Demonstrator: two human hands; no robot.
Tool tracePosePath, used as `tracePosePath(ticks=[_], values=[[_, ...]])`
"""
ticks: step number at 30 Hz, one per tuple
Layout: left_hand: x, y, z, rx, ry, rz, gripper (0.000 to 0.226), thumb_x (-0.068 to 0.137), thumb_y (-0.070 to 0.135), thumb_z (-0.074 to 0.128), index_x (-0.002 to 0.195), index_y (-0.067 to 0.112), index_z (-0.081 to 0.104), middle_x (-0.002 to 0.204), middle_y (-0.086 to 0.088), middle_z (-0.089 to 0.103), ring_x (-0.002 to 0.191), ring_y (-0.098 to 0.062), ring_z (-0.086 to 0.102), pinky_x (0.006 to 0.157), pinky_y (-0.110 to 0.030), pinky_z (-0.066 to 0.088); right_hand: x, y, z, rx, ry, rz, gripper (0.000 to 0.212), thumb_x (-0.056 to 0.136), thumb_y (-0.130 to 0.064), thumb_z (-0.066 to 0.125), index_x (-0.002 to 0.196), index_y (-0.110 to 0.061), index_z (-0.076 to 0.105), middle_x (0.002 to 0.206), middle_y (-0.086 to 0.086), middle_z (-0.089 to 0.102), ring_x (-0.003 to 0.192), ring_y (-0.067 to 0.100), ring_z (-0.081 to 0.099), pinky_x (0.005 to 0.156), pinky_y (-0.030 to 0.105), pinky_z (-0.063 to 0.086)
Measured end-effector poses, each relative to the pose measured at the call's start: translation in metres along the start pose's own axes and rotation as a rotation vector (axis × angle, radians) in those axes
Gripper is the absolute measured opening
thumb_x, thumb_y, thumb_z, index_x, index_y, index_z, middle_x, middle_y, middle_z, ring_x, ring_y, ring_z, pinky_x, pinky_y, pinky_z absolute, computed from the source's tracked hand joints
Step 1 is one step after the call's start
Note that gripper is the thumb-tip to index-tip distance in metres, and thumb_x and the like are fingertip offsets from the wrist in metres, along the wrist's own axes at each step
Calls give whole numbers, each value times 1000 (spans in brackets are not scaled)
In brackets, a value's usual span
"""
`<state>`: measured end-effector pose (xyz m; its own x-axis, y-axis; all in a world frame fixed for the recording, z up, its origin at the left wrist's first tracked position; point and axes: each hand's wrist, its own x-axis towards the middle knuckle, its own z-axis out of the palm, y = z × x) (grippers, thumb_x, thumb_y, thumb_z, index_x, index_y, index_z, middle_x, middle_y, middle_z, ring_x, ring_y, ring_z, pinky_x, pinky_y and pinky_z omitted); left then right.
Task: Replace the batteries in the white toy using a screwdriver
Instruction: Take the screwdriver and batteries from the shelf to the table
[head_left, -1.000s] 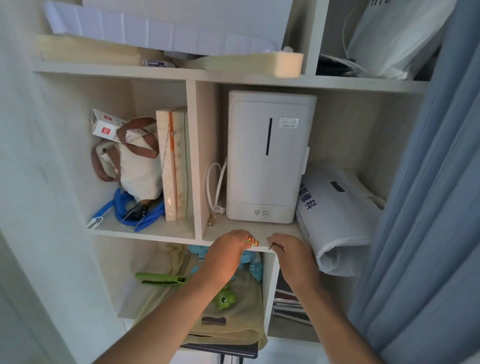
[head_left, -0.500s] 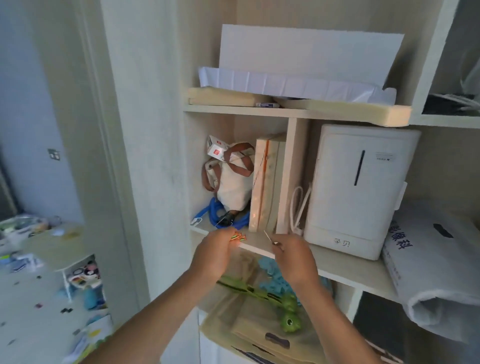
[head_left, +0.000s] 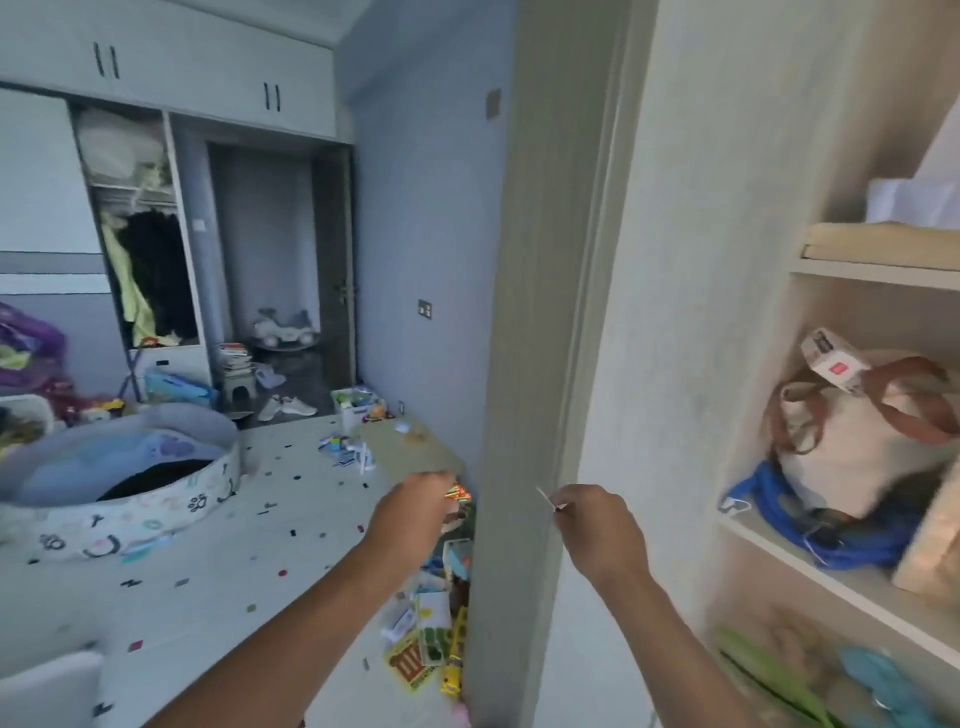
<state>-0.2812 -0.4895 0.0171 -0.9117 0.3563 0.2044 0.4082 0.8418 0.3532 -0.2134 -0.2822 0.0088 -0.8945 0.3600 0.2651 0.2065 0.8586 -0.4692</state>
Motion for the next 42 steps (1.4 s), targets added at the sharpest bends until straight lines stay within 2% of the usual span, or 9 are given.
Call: tracePosePath(ticks=[2,5,9,12,16,21,25,30,42], values=[[6,-52,-18,17,24,-44,14,105,20,53,108,8,60,106,-15,70,101,-33,68,74,-35,46,11,-45,27,2,-10,-32,26,88,-14,52,65,-25,58,72,-2,60,70,27,55,55,30,41],[19,-122,-40,42,37,-86,19,105,21,52,112,6,61,107,-16,69,101,-34,67,77,-37,49,32,-104,68,18,-17,-69,18,89,-17,56,79,-25,69,81,-1,70,79,27,66,59,30,45],[38,-196,-63,59,55,-108,17,105,22,54,112,8,61,106,-16,70,100,-35,68,74,-37,48,59,-166,114,38,-60,-102,17,87,-20,59,70,-25,62,83,1,71,85,29,68,61,28,42],[62,-244,-75,62,57,-121,18,105,21,54,117,12,63,110,-15,70,103,-34,68,78,-37,50,87,-211,145,43,-86,-106,9,85,-20,60,83,-20,69,87,4,73,88,32,69,66,32,52],[108,-301,-81,98,76,-142,23,106,24,52,122,12,62,114,-15,69,109,-33,65,86,-40,50,130,-258,186,47,-82,-104,30,86,-18,53,98,-35,74,103,3,74,97,32,69,72,33,50],[178,-368,-71,126,73,-174,24,105,24,52,123,13,63,113,-14,68,107,-32,64,82,-38,50,198,-292,248,77,-123,-102,34,84,-17,50,100,-37,74,102,0,76,92,28,71,80,37,58],[243,-417,-61,149,43,-184,20,106,24,52,121,15,62,111,-11,69,101,-28,65,85,-39,54,266,-313,298,71,-130,-116,33,90,-14,54,105,-34,75,107,1,75,97,29,69,75,32,54],[321,-468,-50,125,26,-204,21,106,25,53,121,14,62,111,-10,69,101,-25,65,73,-29,41,347,-338,355,79,-160,-110,29,93,-16,56,111,-31,74,110,0,75,100,28,68,78,33,54],[555,-620,-11,85,-43,-163,29,106,31,52,130,15,60,122,-7,70,113,-22,65,81,-26,44,542,-403,493,82,-142,81,30,91,-21,56,113,-34,72,112,-6,74,97,19,69,81,32,57]])
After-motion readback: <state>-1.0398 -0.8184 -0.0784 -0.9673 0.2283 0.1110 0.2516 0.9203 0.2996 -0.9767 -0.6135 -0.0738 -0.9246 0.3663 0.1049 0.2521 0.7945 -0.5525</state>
